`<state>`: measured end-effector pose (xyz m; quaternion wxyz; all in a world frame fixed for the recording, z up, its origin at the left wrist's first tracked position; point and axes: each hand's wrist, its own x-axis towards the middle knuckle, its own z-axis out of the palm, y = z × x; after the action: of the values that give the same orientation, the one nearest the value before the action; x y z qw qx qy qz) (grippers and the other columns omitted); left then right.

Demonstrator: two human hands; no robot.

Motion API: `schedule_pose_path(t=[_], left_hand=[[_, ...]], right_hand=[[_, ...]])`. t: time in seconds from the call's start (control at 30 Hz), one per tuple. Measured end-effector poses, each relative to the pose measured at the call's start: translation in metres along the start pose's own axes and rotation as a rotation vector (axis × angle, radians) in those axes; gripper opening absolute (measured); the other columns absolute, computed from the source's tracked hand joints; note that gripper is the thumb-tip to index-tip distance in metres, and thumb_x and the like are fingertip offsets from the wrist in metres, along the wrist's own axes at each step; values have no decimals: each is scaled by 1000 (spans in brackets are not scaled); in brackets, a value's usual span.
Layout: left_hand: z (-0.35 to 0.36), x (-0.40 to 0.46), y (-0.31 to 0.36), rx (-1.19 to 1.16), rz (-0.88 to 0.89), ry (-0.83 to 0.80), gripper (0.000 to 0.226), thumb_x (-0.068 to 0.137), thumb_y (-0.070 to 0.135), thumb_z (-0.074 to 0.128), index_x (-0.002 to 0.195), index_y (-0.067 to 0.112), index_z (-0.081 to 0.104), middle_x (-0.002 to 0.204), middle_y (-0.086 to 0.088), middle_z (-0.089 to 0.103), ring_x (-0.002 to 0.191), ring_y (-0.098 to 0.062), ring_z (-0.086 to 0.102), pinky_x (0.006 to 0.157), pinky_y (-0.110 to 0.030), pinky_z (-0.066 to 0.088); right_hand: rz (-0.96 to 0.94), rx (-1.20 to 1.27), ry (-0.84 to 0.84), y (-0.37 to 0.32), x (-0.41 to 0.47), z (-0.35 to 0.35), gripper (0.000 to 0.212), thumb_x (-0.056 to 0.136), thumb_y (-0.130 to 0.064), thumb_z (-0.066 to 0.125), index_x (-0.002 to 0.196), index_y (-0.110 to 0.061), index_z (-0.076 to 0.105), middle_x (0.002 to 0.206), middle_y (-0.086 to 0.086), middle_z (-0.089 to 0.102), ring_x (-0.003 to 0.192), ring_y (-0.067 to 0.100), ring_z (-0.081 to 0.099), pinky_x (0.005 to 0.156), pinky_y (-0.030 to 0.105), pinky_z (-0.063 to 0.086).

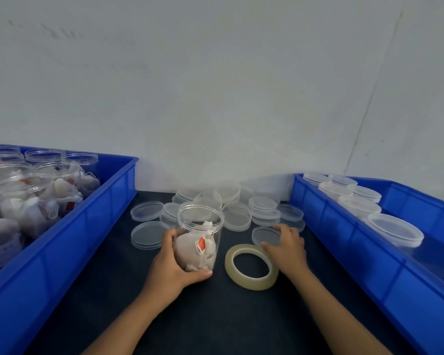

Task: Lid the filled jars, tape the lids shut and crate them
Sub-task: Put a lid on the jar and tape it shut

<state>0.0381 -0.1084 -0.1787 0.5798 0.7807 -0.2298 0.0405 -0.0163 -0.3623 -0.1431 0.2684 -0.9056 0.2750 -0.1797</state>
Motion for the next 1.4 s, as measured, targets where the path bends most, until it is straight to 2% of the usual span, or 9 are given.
schedule_pose_path(t=[0.23,0.47,0.57,0.73,0.87,1.0,1.13,1.27,1.4], left_hand=[[0,1,0,-34,7,2,86,51,30,95,107,52,35,113,24,50,97,6,54,67,-3,43],[-2,-1,5,-118,18,31,85,49,28,96,107,56,41,112,21,55,95,9,58,70,-6,46],[-6,-3,9,-225,15,50,83,48,32,95,112,53,47,114,14,59,95,7,61,73,-14,52],[-6,-6,20,-336,17,9,86,45,32,92,121,42,53,116,7,61,95,-3,66,71,-20,56],[-10,-8,24,-392,16,-15,92,48,28,94,129,45,53,121,5,63,102,-11,67,88,-35,57],[-13,-7,25,-467,-24,-54,89,59,23,88,136,43,48,122,8,65,99,-1,66,71,-17,55],[-12,-9,28,-481,3,-115,85,53,30,92,127,49,55,122,15,65,105,-1,64,73,-16,54],[-11,-9,24,-432,30,-213,89,51,27,89,133,30,55,129,0,62,113,-20,64,81,-29,57],[-10,-8,22,-390,30,-241,87,53,26,89,133,32,56,126,2,64,112,-22,64,92,-40,55]], right_hand=[[199,-205,-168,-22,33,5,112,76,-59,70,152,-11,4,156,19,20,142,39,23,112,53,23],[169,-199,-83,-41,26,3,86,86,-41,65,148,-13,14,147,23,29,132,40,36,105,49,36],[-47,88,-62,-47,10,-7,64,89,-43,56,143,-28,25,140,19,38,119,35,48,92,42,42],[-148,741,-156,-60,-37,-18,62,77,-45,70,130,-43,39,135,17,44,117,34,53,97,51,49],[20,1108,-268,-60,-57,-11,79,61,-32,78,125,-32,32,114,15,63,94,30,71,89,46,55],[207,1399,-288,-54,-61,0,72,67,-19,76,129,-16,38,114,20,66,98,32,70,98,49,49],[237,1647,-332,-46,-66,0,52,76,-15,67,121,5,54,115,26,66,111,37,64,105,46,42],[302,1867,-227,-38,-65,-7,36,72,-18,65,103,-2,56,102,28,70,109,40,63,106,50,41],[203,1795,-282,-35,-66,-5,53,80,-26,63,126,-2,57,114,20,69,113,31,64,108,44,39]])
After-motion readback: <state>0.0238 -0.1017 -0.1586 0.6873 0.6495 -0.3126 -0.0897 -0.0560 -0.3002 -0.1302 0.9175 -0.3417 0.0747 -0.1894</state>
